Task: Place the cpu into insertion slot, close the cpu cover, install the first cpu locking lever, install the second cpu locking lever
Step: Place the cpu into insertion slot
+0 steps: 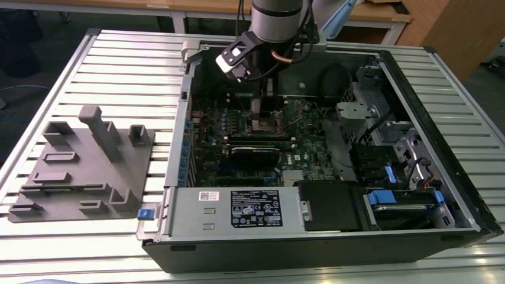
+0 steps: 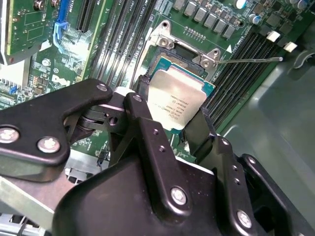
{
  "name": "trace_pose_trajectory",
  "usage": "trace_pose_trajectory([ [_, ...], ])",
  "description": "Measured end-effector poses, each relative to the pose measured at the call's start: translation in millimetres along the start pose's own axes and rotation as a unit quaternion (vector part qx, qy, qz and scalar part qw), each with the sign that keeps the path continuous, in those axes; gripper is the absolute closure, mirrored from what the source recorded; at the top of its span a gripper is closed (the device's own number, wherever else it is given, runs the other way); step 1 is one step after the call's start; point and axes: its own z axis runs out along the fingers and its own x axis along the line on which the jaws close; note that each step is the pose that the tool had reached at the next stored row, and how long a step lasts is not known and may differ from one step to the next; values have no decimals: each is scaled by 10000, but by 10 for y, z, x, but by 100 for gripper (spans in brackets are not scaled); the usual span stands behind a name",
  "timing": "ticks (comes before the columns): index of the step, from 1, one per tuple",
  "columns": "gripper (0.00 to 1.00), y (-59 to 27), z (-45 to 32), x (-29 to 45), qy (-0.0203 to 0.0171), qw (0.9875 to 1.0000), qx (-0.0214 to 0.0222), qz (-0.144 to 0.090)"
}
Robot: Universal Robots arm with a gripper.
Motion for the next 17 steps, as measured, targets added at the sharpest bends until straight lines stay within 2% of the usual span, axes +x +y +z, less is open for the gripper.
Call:
trace_pose_trajectory([
  [17, 46, -6, 41, 30, 0, 10000, -1, 0],
])
